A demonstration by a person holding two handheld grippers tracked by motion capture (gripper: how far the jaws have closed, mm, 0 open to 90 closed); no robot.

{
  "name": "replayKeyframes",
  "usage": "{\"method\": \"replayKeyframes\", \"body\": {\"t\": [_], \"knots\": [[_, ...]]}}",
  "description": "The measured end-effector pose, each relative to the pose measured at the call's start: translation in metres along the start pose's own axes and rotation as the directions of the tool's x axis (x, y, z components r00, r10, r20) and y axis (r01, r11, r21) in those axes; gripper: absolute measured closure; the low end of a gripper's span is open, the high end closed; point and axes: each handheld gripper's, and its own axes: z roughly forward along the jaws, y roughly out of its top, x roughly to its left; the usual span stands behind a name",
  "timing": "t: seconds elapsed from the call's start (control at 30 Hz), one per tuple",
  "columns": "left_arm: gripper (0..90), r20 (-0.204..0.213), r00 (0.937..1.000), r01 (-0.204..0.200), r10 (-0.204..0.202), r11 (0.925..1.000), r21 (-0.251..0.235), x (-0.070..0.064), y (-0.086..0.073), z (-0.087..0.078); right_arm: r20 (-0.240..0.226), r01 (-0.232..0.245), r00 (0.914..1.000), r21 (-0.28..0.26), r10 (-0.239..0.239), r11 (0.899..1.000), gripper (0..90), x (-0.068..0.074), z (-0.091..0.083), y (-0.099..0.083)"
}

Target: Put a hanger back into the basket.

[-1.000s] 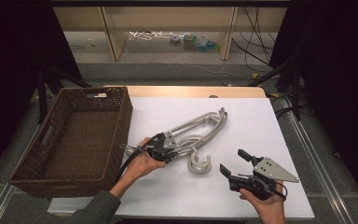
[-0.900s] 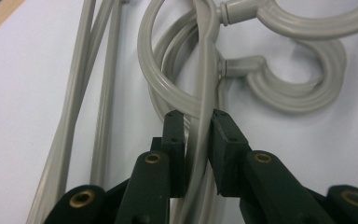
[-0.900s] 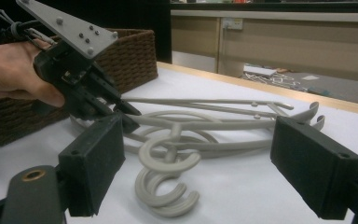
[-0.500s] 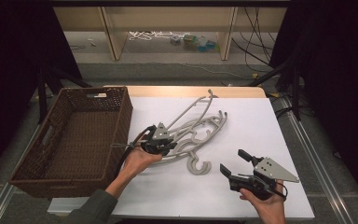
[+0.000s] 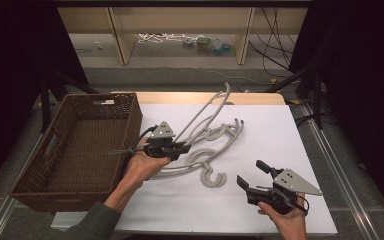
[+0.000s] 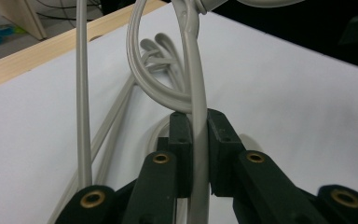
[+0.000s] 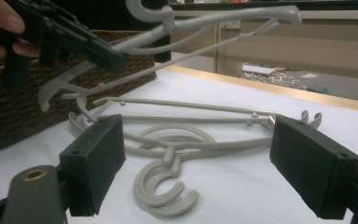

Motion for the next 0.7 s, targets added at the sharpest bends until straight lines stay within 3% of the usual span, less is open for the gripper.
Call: {"method": "replayKeyframes", "body": {"t": [0.13,0.2,0.37,0.5,0.7], "knots": [[81.5,0.048,0.9980,0.042,-0.041,0.9986,-0.032,-0.005,0.011,-0.012,0.002,0.006,1.0000,0.022,-0.006,1.000,18.7,0.000,-0.001,0.000],[81.5,0.066,0.9963,0.058,-0.055,0.9976,-0.038,-0.008,0.016,-0.018,-0.002,0.003,1.0000,0.004,-0.003,1.000,18.7,0.000,0.000,0.000],[81.5,0.071,0.9963,0.052,-0.049,0.9973,-0.052,-0.016,0.032,-0.040,0.004,0.010,0.9999,0.021,-0.010,1.000,18.7,0.000,-0.002,0.000],[81.5,0.098,0.9933,0.071,-0.062,0.9936,-0.088,-0.016,0.041,-0.062,0.005,0.002,1.0000,-0.003,-0.002,1.000,18.7,0.000,0.000,0.000],[81.6,0.073,0.9950,0.077,-0.067,0.9872,-0.140,-0.009,0.048,-0.106,0.005,0.001,1.0000,-0.001,-0.001,1.000,18.7,0.000,0.000,-0.001]]}}
